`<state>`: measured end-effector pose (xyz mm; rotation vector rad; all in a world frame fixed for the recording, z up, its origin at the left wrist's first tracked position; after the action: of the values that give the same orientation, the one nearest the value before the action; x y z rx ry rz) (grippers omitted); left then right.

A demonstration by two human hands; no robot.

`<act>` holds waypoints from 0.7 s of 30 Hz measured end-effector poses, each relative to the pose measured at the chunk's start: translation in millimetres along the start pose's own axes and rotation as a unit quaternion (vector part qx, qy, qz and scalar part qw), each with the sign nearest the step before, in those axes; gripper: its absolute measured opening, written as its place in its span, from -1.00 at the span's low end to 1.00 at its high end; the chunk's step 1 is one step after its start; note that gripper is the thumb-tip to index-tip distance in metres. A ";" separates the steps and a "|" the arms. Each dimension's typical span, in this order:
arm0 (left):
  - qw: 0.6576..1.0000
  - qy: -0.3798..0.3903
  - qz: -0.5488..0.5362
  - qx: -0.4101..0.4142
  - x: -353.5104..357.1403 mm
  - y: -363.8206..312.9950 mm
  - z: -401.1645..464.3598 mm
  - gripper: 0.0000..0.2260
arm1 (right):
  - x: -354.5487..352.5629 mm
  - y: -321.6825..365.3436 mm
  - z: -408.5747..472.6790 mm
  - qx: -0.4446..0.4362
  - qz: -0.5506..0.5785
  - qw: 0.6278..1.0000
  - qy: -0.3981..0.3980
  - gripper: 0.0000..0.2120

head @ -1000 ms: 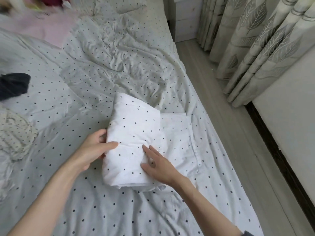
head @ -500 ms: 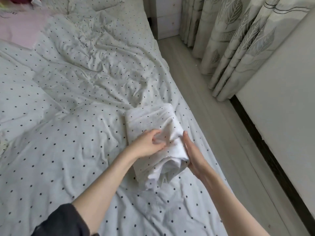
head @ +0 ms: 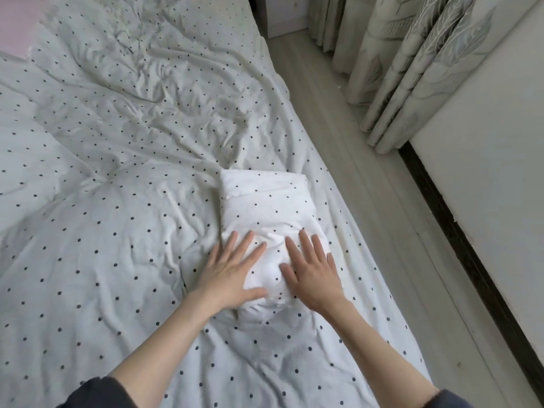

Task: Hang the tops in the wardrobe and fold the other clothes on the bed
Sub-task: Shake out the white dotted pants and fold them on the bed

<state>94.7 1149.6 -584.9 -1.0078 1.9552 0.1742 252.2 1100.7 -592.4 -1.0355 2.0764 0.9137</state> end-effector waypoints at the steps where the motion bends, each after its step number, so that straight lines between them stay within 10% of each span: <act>1: 1.000 0.008 0.008 0.002 4.9 0.4 0.4 -0.19 | 12.4 -7.2 3.4 0.015 -0.006 0.999 0.032 -0.45; 7: 0.999 0.020 -0.047 0.005 11.1 5.7 5.1 -0.26 | 20.3 -13.5 23.2 0.010 0.049 0.995 0.084 -0.50; 10: 0.979 -0.101 -0.175 -0.019 -9.4 9.3 8.5 -0.51 | -17.5 -32.0 43.0 0.089 0.239 0.967 0.004 -0.75; 15: 0.797 -0.385 -0.405 -0.228 -31.5 54.6 -1.9 -0.83 | -37.1 -70.6 85.9 0.258 0.466 0.844 0.063 -0.83; 19: 0.667 -0.305 -0.613 -0.295 -13.5 74.9 8.4 -0.77 | -13.2 -74.6 97.2 0.294 0.495 0.774 0.265 -0.76; 21: 0.662 -0.254 -0.646 -0.284 -14.0 78.0 11.3 -0.84 | -6.7 -73.8 100.6 0.286 0.504 0.748 0.324 -0.70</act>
<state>50.5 1214.5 -600.6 -2.2234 0.3132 0.2103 340.8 1150.7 -665.1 0.2724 3.2845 0.2219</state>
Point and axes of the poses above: each hand's wrist, its own z-axis towards the middle knuckle, its own x-axis out of the palm, y = z × x, the point moved 6 cm from there along z, towards the middle knuckle, and after that the axes turned 14 degrees about x, right-handed, at the moved point
